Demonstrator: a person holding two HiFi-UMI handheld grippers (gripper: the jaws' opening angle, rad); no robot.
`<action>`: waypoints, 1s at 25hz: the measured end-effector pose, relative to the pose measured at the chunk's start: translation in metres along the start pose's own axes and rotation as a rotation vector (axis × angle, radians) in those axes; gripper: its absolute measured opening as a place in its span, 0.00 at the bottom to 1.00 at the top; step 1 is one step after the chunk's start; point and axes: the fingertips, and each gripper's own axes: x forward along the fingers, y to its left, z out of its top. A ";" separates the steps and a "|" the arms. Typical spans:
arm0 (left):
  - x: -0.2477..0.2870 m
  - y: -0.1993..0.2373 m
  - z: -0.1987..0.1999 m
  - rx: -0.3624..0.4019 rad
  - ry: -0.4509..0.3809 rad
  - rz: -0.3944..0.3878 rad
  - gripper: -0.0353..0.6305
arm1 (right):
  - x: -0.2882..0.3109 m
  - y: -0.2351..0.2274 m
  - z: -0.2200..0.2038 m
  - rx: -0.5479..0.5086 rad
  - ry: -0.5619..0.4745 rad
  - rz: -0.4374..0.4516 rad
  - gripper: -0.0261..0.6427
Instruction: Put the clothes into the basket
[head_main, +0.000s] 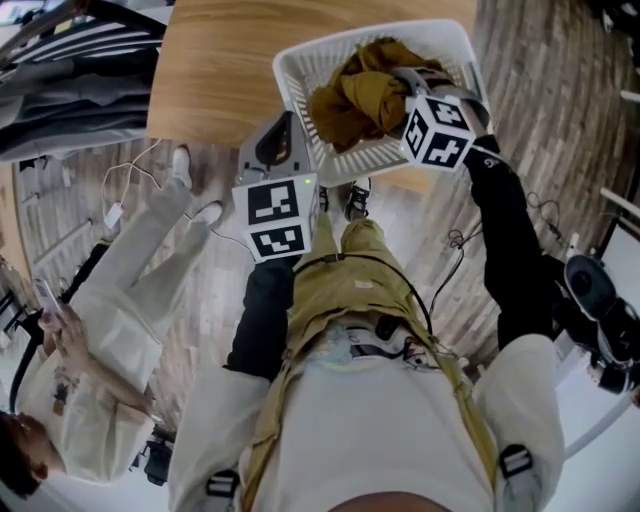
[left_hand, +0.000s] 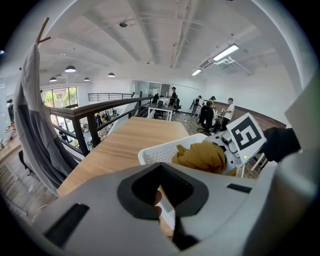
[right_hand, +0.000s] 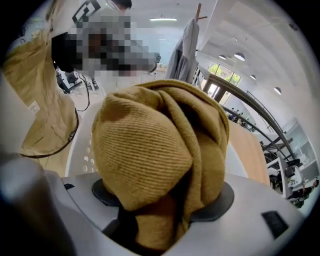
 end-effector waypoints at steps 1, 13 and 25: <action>0.000 0.001 -0.001 -0.001 0.003 0.001 0.05 | 0.006 0.001 -0.002 -0.004 0.009 0.014 0.56; -0.002 0.004 -0.012 0.008 0.028 -0.002 0.05 | 0.072 0.024 -0.026 -0.135 0.153 0.151 0.57; -0.004 0.003 -0.019 0.017 0.043 -0.003 0.05 | 0.098 0.034 -0.040 -0.101 0.159 0.204 0.62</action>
